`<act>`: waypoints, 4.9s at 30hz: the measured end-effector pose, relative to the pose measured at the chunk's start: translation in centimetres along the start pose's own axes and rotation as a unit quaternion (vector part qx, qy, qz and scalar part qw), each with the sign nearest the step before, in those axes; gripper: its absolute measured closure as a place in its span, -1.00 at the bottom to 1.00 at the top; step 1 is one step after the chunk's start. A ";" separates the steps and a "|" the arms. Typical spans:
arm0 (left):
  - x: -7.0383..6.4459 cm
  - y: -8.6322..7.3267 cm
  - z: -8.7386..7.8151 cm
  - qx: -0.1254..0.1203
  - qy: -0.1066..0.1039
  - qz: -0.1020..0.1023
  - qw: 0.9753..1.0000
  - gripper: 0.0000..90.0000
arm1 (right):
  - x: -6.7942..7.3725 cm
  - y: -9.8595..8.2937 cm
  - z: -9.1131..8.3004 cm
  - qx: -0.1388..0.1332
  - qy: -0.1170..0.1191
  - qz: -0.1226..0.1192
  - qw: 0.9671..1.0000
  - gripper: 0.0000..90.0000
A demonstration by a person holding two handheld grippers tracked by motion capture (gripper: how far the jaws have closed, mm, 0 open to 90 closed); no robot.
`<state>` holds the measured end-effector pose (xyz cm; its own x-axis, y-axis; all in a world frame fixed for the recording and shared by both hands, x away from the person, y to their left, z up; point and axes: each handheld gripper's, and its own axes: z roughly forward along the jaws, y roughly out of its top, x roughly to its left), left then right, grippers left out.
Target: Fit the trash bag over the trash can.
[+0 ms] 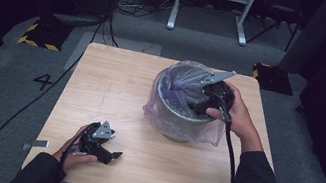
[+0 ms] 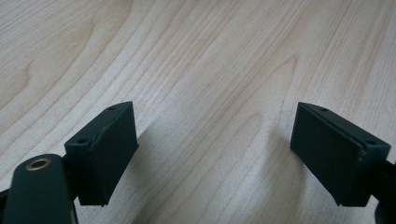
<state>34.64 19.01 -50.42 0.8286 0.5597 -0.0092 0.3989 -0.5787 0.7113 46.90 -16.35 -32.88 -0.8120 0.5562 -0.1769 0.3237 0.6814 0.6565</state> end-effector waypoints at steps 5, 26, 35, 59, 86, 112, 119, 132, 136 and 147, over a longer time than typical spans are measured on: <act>0.0 0.0 0.0 0.000 0.000 0.000 1.000 -0.68 | -0.1 0.0 0.5 0.034 0.006 0.000 0.999 -0.56; 0.0 0.0 0.0 0.000 -0.001 0.000 1.000 -0.68 | -0.7 0.7 1.9 0.131 0.012 0.055 0.990 -0.57; 0.0 0.0 0.0 0.000 0.000 0.001 1.000 -0.68 | -0.4 0.4 1.2 0.095 -0.008 0.050 0.994 -0.55; 0.0 0.0 0.0 0.000 0.000 0.001 1.000 -0.68 | 0.0 -0.7 -3.4 -0.091 -0.016 0.076 0.993 -0.52; 0.0 0.0 0.0 0.000 -0.001 0.001 1.000 -0.68 | 3.9 -6.0 -9.7 -0.128 -0.063 0.014 0.990 -0.55; 0.0 0.0 0.0 0.000 -0.001 0.001 1.000 -0.68 | 5.6 -16.8 -6.2 -0.023 -0.093 0.021 0.995 -0.62; 0.0 0.0 0.0 0.000 -0.001 0.001 1.000 -0.68 | 6.0 -20.6 -4.9 -0.003 -0.082 0.049 0.995 -0.62; 0.1 0.1 0.1 0.001 -0.006 0.003 1.000 -0.70 | 6.2 -24.9 -3.9 0.006 -0.077 0.094 0.993 -0.60; 0.1 0.1 0.1 0.001 -0.006 0.003 1.000 -0.70 | 5.9 -26.3 -3.8 -0.006 -0.067 0.119 0.991 -0.60; 0.0 0.1 0.1 0.001 -0.003 0.002 1.000 -0.70 | 5.1 -28.8 -3.7 -0.021 -0.080 0.171 0.982 -0.60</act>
<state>34.74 18.92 -50.43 0.8332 0.5529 -0.0103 0.3953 -0.5825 0.7102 31.69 -34.91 -49.96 -0.5709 0.8193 -0.0519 0.5414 0.4233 0.7264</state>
